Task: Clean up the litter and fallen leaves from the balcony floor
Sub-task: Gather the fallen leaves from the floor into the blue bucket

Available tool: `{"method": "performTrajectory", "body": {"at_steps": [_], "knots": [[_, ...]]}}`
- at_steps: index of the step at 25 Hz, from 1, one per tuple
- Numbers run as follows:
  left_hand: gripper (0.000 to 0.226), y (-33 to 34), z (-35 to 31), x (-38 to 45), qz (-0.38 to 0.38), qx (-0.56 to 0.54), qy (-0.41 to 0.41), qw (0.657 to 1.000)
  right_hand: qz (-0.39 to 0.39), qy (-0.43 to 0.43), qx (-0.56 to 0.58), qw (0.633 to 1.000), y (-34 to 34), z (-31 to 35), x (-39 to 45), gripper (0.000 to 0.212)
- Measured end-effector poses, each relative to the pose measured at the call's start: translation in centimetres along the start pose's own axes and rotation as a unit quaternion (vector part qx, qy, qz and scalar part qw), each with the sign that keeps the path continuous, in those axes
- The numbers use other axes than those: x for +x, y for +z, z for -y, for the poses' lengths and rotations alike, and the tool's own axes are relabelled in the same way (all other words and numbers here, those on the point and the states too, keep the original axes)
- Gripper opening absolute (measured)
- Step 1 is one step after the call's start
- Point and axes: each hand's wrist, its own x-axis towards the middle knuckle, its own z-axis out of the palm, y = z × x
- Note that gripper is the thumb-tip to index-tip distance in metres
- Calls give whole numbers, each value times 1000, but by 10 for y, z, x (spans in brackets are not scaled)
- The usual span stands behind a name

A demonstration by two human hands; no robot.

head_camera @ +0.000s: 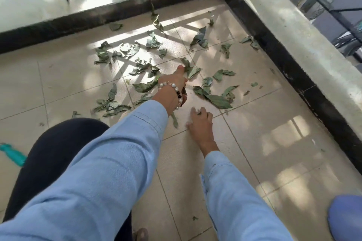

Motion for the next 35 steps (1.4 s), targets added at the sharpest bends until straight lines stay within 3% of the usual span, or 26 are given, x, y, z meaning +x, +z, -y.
{"method": "performTrajectory", "body": {"at_steps": [3, 6, 7, 9, 11, 13, 15, 16, 21, 25, 26, 28, 29, 30, 32, 35], "knots": [[46, -4, 3, 10, 3, 7, 16, 1000, -65, -41, -48, 996, 12, 10, -19, 40], [46, 2, -3, 8, -20, -24, -43, 999, -48, -81, -18, 995, 4, 17, -31, 26], [43, 3, -3, 10, -27, -32, -58, 997, -36, -59, 12, 998, -3, 16, -24, 27], [40, 0, -3, 6, -45, -44, -68, 996, -65, 65, 197, 976, -21, 16, -3, 26], [43, -14, 1, 2, -80, -45, -49, 995, -34, 156, 469, 869, -53, 33, 17, 21], [51, -40, 9, 4, -145, 4, -14, 989, 27, 110, 643, 758, -84, 64, 33, 23], [62, -68, 15, -3, -202, 28, -4, 979, 98, 13, 698, 710, -114, 105, 38, 22], [66, -83, 20, -10, -222, 1, -12, 975, 126, -37, 692, 710, -124, 127, 36, 20], [63, -144, 37, -75, -205, -289, -40, 934, 233, -232, 519, 789, -114, 196, -3, 11], [52, -192, 77, -123, -290, -401, -34, 868, 301, -420, 415, 749, -94, 231, -48, 14], [49, -201, 91, -133, -305, -419, -33, 854, 319, -415, 421, 740, -88, 233, -57, 14], [47, -217, 126, -155, -338, -456, -37, 822, 378, -318, 455, 741, -70, 232, -73, 12], [46, -223, 143, -166, -354, -475, -40, 804, 387, -266, 449, 760, -58, 228, -81, 12], [47, -229, 160, -176, -371, -495, -43, 785, 358, -242, 407, 805, -43, 222, -87, 14], [47, -236, 182, -198, -407, -533, -41, 740, 272, -250, 305, 878, -18, 205, -98, 30], [49, -247, 189, -221, -438, -544, -20, 715, 288, -272, 293, 870, -5, 192, -107, 44]]}}
